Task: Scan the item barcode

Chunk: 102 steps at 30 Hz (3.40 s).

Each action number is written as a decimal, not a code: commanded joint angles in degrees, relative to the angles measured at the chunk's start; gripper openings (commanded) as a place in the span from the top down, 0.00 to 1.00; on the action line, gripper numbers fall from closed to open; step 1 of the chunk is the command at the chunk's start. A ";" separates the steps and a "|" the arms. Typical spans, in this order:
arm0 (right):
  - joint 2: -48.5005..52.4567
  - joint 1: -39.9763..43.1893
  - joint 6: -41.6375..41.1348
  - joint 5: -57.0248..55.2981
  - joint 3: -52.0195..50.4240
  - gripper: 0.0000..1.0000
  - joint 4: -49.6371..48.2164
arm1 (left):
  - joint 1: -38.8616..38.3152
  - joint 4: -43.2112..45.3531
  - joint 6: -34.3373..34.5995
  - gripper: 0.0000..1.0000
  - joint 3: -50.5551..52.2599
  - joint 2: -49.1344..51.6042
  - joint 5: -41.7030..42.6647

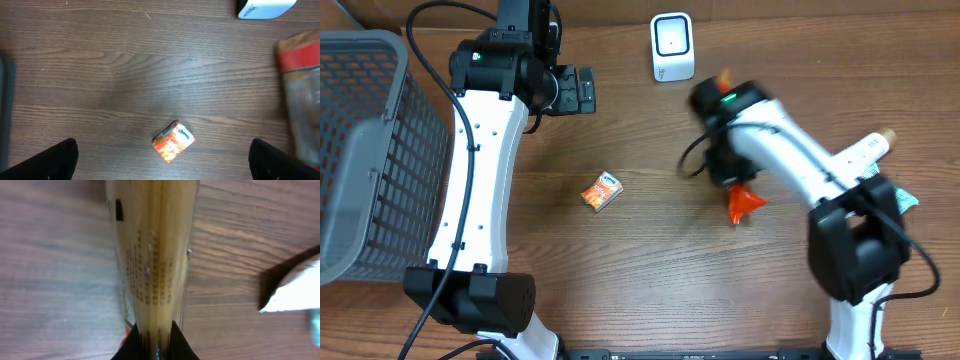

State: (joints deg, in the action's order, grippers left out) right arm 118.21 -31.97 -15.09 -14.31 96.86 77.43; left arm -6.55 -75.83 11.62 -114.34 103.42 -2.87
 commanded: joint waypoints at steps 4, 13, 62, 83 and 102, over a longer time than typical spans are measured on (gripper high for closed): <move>3.39 -12.31 -3.15 -11.26 1.77 0.61 -1.22 | 0.15 -0.02 0.39 0.00 0.13 0.44 -0.52; 4.48 -13.66 -3.15 -8.39 2.08 0.00 -5.01 | 0.15 -0.02 0.39 0.00 0.13 0.44 -0.52; 6.45 16.81 20.11 33.33 8.39 0.96 -2.71 | 0.15 -0.02 0.39 0.00 0.15 0.44 -0.52; 5.31 -11.98 -2.93 -7.91 -0.98 0.83 -5.42 | 0.15 -0.02 0.39 0.00 0.15 0.44 -0.52; 5.31 -12.22 -0.04 10.25 -1.01 0.39 -10.29 | 0.15 -0.02 0.39 0.00 0.13 0.44 -0.52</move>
State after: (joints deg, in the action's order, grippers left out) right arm 123.37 -43.18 -12.10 -3.42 96.27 67.42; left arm -6.52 -75.85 11.62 -114.34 103.42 -2.87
